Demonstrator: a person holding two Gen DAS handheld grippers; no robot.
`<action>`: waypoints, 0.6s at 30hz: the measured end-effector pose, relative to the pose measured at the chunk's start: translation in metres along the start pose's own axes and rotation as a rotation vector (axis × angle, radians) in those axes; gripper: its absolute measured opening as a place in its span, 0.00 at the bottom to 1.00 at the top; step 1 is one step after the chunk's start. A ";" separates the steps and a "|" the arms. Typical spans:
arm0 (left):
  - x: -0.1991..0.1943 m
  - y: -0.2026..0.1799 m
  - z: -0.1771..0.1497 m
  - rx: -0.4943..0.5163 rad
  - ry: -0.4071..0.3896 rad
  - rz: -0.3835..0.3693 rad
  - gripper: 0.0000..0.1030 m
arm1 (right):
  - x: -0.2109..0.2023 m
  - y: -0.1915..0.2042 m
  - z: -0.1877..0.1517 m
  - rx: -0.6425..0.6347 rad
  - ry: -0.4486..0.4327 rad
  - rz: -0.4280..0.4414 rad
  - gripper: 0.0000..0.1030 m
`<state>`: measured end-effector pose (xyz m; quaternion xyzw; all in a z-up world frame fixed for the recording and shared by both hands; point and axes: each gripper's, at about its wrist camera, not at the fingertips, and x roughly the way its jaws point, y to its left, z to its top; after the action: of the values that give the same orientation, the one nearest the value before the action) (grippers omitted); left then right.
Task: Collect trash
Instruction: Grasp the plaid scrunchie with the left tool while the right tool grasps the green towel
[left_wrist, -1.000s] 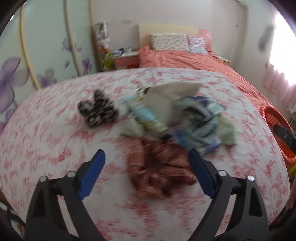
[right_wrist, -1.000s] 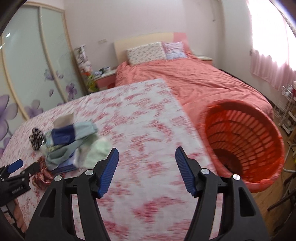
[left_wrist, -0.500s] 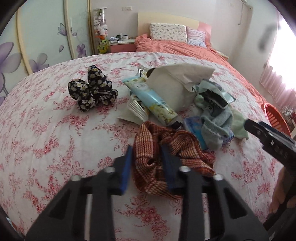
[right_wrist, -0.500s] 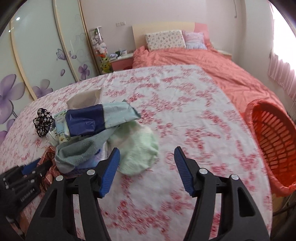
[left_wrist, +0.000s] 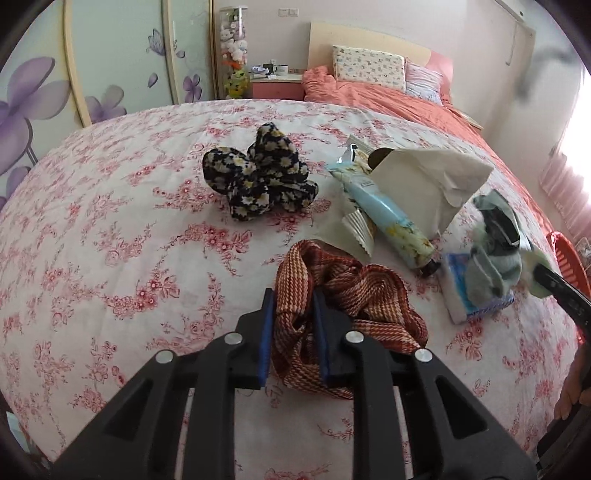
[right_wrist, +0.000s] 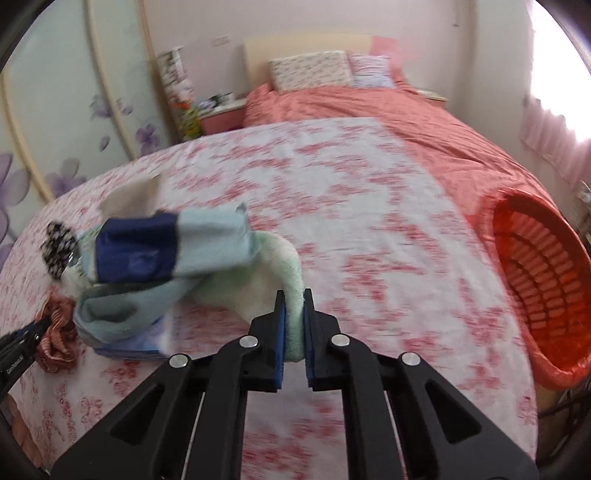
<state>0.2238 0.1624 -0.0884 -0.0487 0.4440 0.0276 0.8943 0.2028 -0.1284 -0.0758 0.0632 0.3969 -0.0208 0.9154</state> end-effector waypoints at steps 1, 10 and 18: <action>0.000 0.000 0.000 -0.005 0.001 -0.004 0.25 | -0.001 -0.005 0.000 0.012 -0.004 -0.019 0.08; 0.005 -0.005 0.000 -0.017 0.009 -0.007 0.37 | 0.003 -0.028 -0.005 0.041 0.033 0.046 0.38; 0.011 -0.008 0.004 -0.009 0.008 0.008 0.44 | 0.020 -0.017 0.008 0.018 0.053 0.057 0.62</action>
<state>0.2346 0.1548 -0.0944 -0.0512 0.4477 0.0330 0.8921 0.2213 -0.1465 -0.0867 0.0834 0.4187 0.0033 0.9043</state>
